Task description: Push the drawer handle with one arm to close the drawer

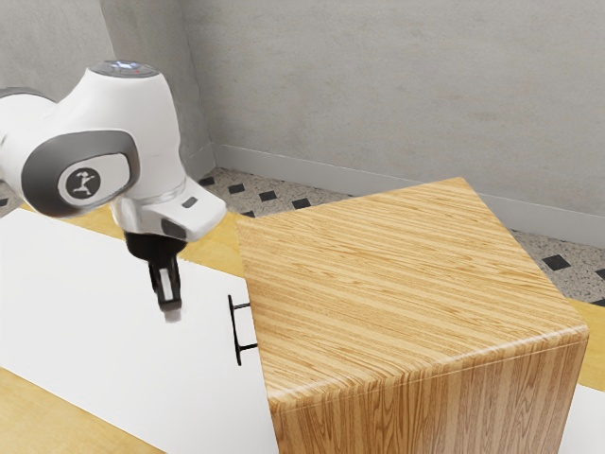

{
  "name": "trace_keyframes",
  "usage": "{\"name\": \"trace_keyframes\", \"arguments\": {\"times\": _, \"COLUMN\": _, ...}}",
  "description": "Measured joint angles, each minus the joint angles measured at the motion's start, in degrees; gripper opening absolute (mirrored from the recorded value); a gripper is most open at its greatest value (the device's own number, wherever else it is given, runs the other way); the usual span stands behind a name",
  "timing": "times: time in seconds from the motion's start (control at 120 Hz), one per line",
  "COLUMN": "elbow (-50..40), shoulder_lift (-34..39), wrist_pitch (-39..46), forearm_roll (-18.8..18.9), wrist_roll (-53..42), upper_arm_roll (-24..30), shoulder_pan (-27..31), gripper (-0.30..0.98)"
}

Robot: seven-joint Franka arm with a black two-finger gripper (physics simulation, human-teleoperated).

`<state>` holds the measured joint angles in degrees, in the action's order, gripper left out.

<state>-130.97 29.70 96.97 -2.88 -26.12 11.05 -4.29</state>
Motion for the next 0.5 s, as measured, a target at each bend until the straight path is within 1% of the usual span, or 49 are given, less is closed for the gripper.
{"name": "trace_keyframes", "arguments": {"times": 0.05, "elbow": 4.67, "shoulder_lift": -1.92, "wrist_pitch": -2.34, "forearm_roll": 2.22, "wrist_roll": -0.09, "upper_arm_roll": -3.3, "shoulder_pan": 0.94, "gripper": -0.1}}
{"name": "trace_keyframes", "arguments": {"times": 0.158, "elbow": 21.07, "shoulder_lift": -12.83, "wrist_pitch": -7.3, "forearm_roll": 5.39, "wrist_roll": -0.16, "upper_arm_roll": -10.59, "shoulder_pan": 1.49, "gripper": -0.09}}
{"name": "trace_keyframes", "arguments": {"times": 0.217, "elbow": 28.88, "shoulder_lift": -18.82, "wrist_pitch": -9.14, "forearm_roll": 6.24, "wrist_roll": 0.25, "upper_arm_roll": -12.43, "shoulder_pan": 1.62, "gripper": -0.04}}
{"name": "trace_keyframes", "arguments": {"times": 0.242, "elbow": 31.26, "shoulder_lift": -20.68, "wrist_pitch": -9.77, "forearm_roll": 6.51, "wrist_roll": 0.63, "upper_arm_roll": -12.8, "shoulder_pan": 1.66, "gripper": 0.02}}
{"name": "trace_keyframes", "arguments": {"times": 0.3, "elbow": 33.96, "shoulder_lift": -23.02, "wrist_pitch": -10.79, "forearm_roll": 7.16, "wrist_roll": 1.86, "upper_arm_roll": -13.21, "shoulder_pan": 1.65, "gripper": 0.15}}
{"name": "trace_keyframes", "arguments": {"times": 0.375, "elbow": 35.12, "shoulder_lift": -24.04, "wrist_pitch": -11.65, "forearm_roll": 7.77, "wrist_roll": 3.32, "upper_arm_roll": -13.85, "shoulder_pan": 1.34, "gripper": 0.31}}
{"name": "trace_keyframes", "arguments": {"times": 0.5, "elbow": 36.73, "shoulder_lift": -24.26, "wrist_pitch": -12.4, "forearm_roll": 7.03, "wrist_roll": 5.76, "upper_arm_roll": -14.61, "shoulder_pan": 1.78, "gripper": 0.48}}
